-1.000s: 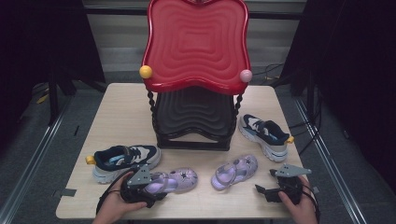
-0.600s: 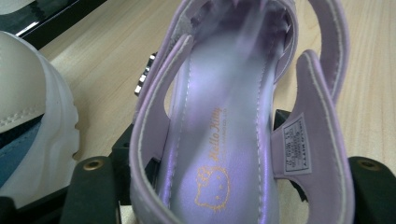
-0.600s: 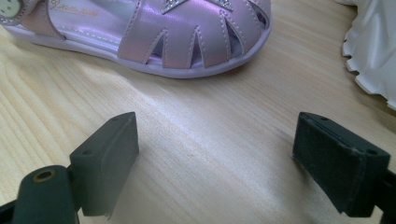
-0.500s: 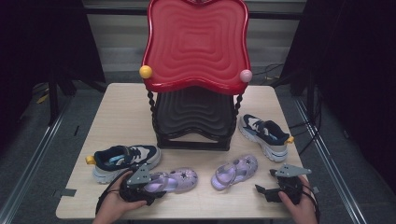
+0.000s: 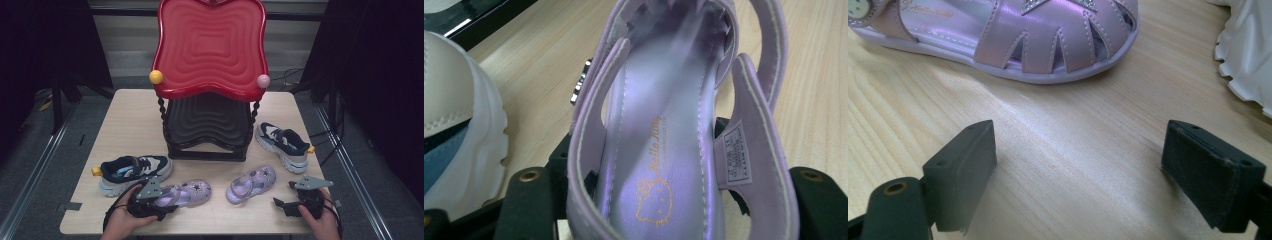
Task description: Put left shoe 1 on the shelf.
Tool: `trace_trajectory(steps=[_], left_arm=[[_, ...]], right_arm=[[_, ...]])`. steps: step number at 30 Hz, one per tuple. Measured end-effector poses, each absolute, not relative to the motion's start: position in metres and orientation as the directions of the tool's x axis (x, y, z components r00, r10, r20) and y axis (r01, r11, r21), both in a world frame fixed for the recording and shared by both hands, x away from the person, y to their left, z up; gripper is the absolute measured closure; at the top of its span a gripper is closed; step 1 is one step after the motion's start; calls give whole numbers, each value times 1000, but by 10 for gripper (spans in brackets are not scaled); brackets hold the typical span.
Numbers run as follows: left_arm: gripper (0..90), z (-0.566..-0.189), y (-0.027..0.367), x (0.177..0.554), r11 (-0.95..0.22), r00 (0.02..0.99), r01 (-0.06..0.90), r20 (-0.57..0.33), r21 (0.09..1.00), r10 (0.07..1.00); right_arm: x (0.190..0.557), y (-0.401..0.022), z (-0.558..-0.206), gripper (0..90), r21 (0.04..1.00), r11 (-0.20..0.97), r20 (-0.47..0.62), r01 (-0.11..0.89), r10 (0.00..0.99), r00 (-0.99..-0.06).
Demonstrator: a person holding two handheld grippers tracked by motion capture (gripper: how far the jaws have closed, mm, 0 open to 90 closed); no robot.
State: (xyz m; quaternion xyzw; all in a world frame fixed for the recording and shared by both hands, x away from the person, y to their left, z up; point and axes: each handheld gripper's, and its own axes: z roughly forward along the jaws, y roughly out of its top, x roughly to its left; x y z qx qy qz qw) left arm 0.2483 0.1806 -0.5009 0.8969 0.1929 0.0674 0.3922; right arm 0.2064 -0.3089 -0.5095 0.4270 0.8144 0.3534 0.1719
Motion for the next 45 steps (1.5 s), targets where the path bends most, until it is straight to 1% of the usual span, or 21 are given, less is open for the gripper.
trace_trajectory(steps=[4,17,25,38,45], left_arm=[[365,-499,183,247,-601,911,302,-39,740,411],[365,-473,186,245,-532,871,348,-56,772,487],[366,-457,182,245,-514,861,335,-34,789,508],[366,-432,174,248,-434,819,357,-53,827,571],[366,-423,169,250,-414,794,359,-41,836,606]], right_arm=[[206,-309,-510,139,722,386,22,574,817,-576],[206,-309,-510,139,722,386,21,574,817,-576],[206,-309,-510,139,723,385,22,574,817,-576],[206,-309,-510,139,722,386,22,574,817,-576],[206,-309,-510,139,722,385,22,574,817,-576]])
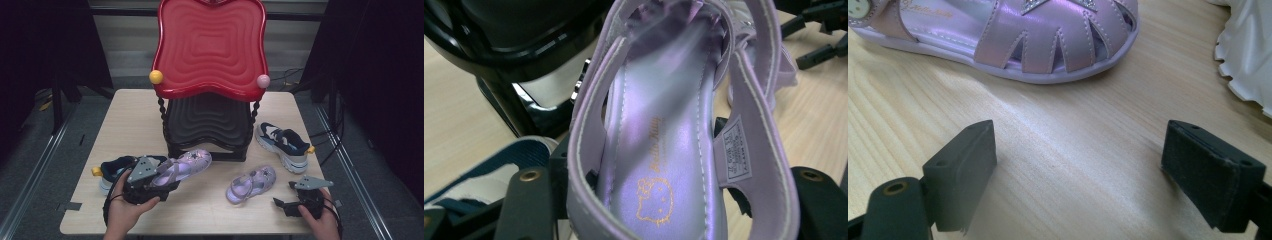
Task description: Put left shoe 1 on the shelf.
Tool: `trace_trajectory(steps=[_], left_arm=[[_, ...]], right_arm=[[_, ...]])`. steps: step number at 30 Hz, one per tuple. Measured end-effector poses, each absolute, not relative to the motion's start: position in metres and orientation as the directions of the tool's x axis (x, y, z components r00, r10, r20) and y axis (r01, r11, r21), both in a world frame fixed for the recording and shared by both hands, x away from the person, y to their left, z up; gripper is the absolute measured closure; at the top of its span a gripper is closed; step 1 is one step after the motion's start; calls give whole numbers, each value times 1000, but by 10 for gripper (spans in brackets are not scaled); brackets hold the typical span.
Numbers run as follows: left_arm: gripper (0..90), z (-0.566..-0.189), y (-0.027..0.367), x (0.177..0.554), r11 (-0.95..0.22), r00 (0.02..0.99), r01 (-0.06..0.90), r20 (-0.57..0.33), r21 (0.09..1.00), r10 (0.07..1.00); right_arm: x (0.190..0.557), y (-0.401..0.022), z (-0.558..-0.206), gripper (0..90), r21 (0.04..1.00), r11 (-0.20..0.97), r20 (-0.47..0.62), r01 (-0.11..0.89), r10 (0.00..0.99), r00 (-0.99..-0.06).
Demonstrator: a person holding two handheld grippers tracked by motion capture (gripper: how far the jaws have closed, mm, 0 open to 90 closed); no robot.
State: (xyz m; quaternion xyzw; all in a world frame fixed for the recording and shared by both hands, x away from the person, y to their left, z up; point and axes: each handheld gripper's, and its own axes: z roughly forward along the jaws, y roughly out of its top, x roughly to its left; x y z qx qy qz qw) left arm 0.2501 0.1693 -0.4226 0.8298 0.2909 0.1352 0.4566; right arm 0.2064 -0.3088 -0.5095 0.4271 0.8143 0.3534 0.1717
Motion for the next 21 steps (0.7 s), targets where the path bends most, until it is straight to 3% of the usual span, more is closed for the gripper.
trace_trajectory(steps=[21], left_arm=[[366,-408,147,267,-342,647,378,18,860,762]], right_arm=[[206,-309,-510,139,722,386,22,574,817,-576]])
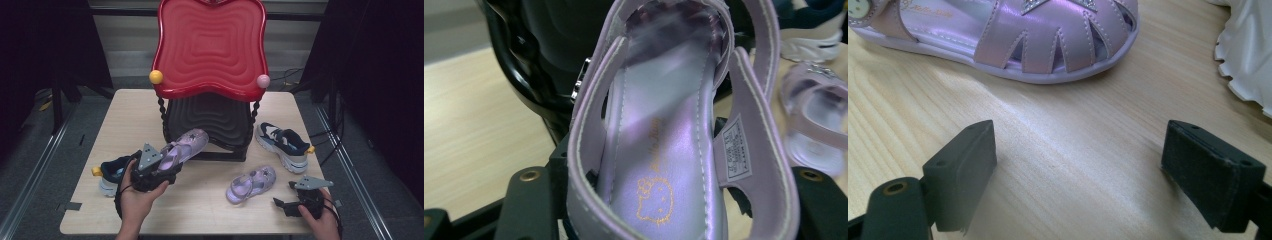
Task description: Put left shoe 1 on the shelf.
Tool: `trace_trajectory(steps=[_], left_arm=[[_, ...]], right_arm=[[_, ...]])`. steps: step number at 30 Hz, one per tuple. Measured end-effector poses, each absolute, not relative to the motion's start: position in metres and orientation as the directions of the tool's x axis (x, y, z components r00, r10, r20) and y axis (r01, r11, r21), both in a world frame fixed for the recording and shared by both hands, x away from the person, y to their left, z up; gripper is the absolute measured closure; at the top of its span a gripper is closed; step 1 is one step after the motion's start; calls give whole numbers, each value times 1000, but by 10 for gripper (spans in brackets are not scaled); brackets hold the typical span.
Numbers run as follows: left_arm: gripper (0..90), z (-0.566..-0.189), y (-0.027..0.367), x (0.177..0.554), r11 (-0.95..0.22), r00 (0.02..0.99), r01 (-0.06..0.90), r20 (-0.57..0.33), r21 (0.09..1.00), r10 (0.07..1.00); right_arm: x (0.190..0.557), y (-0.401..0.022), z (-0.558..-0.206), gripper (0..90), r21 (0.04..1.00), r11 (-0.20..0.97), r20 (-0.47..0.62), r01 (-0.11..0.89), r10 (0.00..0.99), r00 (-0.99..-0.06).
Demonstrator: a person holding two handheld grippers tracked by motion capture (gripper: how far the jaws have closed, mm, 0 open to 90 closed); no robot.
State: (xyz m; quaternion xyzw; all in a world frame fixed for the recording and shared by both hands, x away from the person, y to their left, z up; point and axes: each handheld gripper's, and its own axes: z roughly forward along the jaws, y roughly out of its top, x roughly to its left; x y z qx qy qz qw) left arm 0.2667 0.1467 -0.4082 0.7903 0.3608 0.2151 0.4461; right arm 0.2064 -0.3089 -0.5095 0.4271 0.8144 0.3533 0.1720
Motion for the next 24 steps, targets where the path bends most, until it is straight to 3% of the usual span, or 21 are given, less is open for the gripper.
trace_trajectory(steps=[24], left_arm=[[367,-410,125,288,-274,535,388,27,880,845]], right_arm=[[206,-309,-510,139,723,385,22,574,817,-576]])
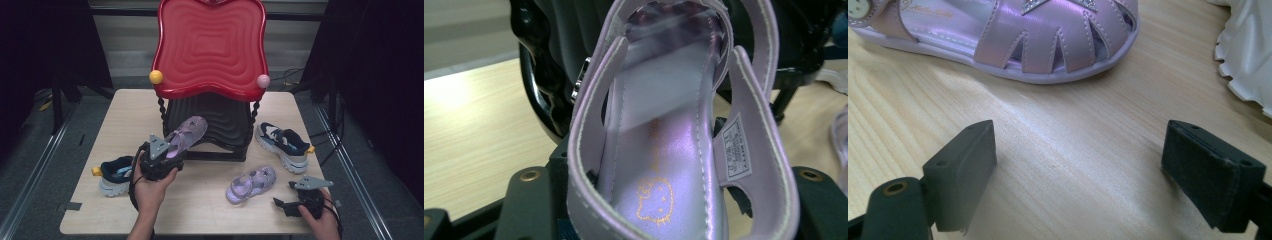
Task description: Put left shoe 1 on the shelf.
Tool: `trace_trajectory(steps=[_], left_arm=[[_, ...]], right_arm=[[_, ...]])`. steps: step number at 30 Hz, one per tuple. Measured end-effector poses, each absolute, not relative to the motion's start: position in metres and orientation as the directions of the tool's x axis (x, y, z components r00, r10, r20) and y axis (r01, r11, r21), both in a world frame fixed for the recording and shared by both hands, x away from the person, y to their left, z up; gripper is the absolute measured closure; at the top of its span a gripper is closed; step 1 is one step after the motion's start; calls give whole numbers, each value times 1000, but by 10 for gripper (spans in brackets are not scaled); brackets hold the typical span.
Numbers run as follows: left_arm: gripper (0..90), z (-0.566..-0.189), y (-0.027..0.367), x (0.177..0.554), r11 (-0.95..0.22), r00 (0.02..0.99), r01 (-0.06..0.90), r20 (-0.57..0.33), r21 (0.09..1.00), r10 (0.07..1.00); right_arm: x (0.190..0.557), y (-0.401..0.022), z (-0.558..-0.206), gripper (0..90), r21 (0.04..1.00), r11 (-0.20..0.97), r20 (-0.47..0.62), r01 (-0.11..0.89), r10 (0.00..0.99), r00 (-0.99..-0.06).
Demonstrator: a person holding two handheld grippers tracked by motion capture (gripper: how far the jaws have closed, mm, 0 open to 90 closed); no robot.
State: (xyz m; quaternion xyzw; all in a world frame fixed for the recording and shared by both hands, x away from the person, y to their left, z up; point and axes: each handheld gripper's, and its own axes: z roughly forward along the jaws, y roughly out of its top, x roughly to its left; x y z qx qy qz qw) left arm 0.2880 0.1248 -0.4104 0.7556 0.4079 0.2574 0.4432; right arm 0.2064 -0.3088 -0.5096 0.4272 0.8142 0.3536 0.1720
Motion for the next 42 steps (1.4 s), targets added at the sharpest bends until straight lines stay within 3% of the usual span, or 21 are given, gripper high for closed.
trace_trajectory(steps=[42], left_arm=[[367,-419,76,313,-99,355,317,-21,943,935]], right_arm=[[206,-309,-510,139,722,386,21,573,817,-577]])
